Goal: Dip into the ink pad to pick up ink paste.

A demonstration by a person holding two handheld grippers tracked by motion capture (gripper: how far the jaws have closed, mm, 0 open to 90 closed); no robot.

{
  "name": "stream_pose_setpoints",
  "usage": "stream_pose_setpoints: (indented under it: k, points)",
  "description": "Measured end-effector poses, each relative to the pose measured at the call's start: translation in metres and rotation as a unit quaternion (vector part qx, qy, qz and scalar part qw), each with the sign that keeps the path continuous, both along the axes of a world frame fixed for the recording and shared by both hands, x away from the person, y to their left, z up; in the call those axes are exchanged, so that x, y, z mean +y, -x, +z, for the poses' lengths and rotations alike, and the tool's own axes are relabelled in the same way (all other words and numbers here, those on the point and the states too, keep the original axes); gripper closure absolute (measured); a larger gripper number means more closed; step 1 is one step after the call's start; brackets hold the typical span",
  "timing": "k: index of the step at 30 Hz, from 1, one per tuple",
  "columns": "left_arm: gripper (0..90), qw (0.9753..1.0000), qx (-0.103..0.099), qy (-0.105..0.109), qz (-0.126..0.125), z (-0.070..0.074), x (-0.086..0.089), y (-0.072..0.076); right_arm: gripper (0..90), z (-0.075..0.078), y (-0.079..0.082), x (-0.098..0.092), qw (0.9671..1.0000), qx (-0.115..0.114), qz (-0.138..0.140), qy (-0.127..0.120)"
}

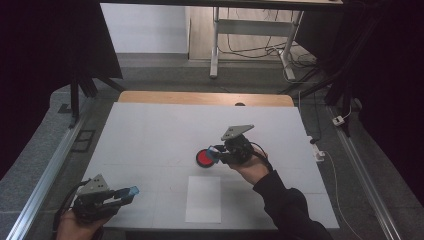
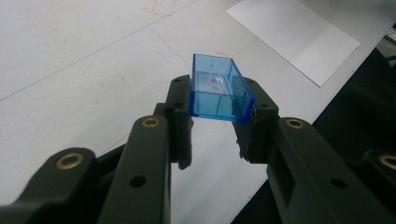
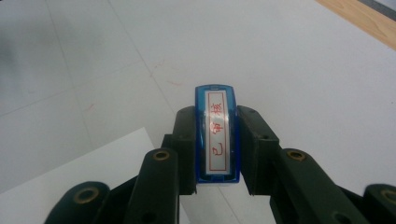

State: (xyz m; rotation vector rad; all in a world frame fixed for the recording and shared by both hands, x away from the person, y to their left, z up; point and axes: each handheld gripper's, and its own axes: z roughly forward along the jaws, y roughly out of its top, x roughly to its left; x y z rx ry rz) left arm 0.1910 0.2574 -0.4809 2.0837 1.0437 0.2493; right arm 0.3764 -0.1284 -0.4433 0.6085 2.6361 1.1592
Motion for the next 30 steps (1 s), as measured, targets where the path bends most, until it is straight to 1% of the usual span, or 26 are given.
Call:
stream_pose_setpoints:
  k: [3,4,9,13,18,20,23,26,30]
  points:
    - [68.5,1.0000,0.000,-0.001,-0.001,0.000,0.000,0.000,70.3,-0.002,-0.005,0.004,1.0000,0.005,-0.002,0.000]
    - [68.5,1.0000,-0.001,-0.001,-0.001,0.000,0.000,0.000,70.4,-0.003,-0.007,0.006,1.0000,0.005,-0.002,0.005]
    - [68.6,1.0000,-0.001,-0.001,-0.001,0.000,0.000,0.000,70.4,-0.010,-0.014,0.013,0.9998,0.009,-0.004,0.014]
    - [68.6,1.0000,0.000,0.001,-0.002,0.000,0.000,0.000,70.4,-0.013,-0.019,0.016,0.9996,0.010,-0.008,0.025]
    - [68.6,1.0000,0.000,0.000,-0.003,0.000,0.000,0.000,70.4,-0.018,-0.026,0.018,0.9995,0.017,-0.012,0.024]
    - [68.6,1.0000,0.001,0.001,-0.003,0.000,0.000,0.000,70.4,-0.020,-0.028,0.020,0.9994,0.016,-0.012,0.030]
    - [68.6,1.0000,0.001,0.002,-0.004,0.000,0.001,0.000,70.4,-0.023,-0.031,0.023,0.9992,0.019,-0.012,0.032]
    - [68.6,1.0000,0.001,0.003,-0.004,0.000,0.001,0.000,70.4,-0.027,-0.034,0.026,0.9989,0.023,-0.013,0.040]
    - [68.6,1.0000,0.002,0.004,-0.005,0.000,0.001,0.000,70.4,-0.030,-0.037,0.028,0.9987,0.023,-0.014,0.043]
